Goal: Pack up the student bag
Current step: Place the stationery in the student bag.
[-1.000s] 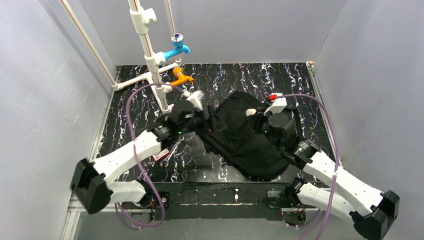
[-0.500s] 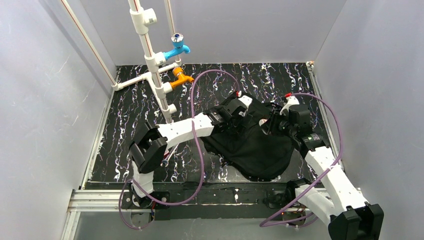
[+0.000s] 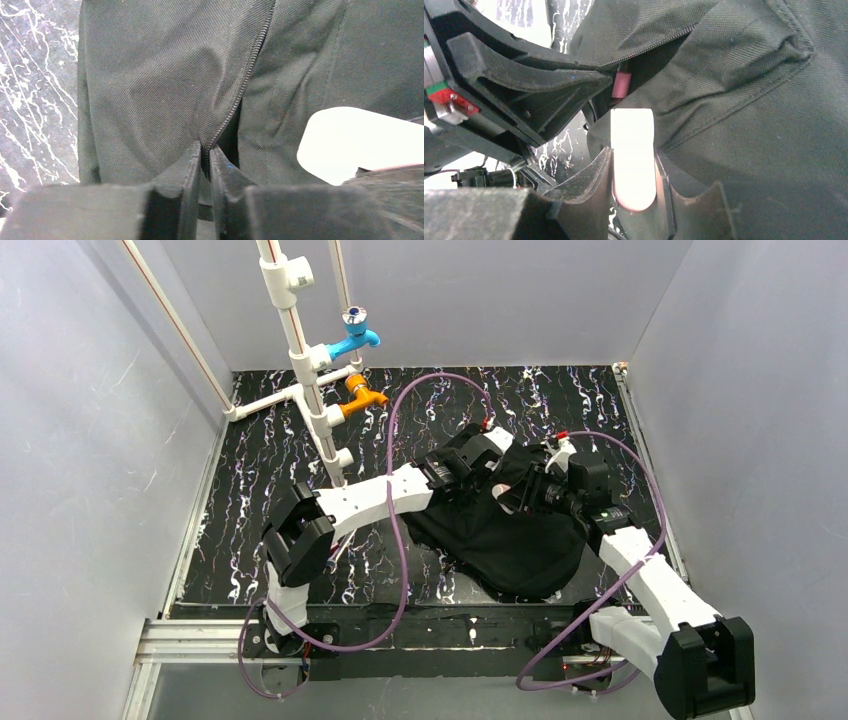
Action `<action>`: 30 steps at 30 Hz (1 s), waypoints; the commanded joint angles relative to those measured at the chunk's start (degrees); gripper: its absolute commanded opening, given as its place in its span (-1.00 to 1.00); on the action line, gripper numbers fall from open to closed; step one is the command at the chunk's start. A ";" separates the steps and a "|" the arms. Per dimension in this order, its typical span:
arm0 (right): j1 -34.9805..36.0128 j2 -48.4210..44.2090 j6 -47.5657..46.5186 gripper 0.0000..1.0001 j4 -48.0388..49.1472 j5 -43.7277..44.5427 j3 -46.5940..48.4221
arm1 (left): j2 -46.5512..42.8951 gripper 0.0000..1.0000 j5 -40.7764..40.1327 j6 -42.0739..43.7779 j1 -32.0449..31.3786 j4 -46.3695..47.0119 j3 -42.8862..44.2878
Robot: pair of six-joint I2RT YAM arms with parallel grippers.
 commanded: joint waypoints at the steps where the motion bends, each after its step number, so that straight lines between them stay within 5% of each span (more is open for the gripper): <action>1: -0.20 2.21 4.33 -0.97 10.86 -4.17 -1.18 | -1.52 -0.99 0.31 0.59 0.41 -0.64 2.77; 9: 2.18 13.94 14.54 -0.97 32.30 -4.90 -4.55 | -7.26 -1.00 9.38 -8.04 0.57 1.65 -0.13; 11: 3.80 17.78 16.03 -0.77 37.75 -3.51 -4.72 | -8.36 -1.00 10.83 -9.44 0.91 3.50 -1.33; 14: 5.20 21.50 22.13 -0.18 49.40 -0.23 -6.67 | -8.49 -1.00 13.03 -11.39 1.57 4.35 -1.86; 18: 5.34 26.59 26.77 -0.03 57.94 -3.24 -7.33 | -9.52 -1.00 14.36 -12.97 3.40 6.32 -3.19; 24: 4.42 18.38 10.05 0.57 28.05 -0.60 -3.12 | -10.10 -1.00 17.93 -13.94 6.01 5.09 -3.59; 30: 4.29 8.93 4.38 0.48 14.74 3.63 -1.70 | -9.99 -1.00 19.28 -14.50 6.12 6.09 -4.54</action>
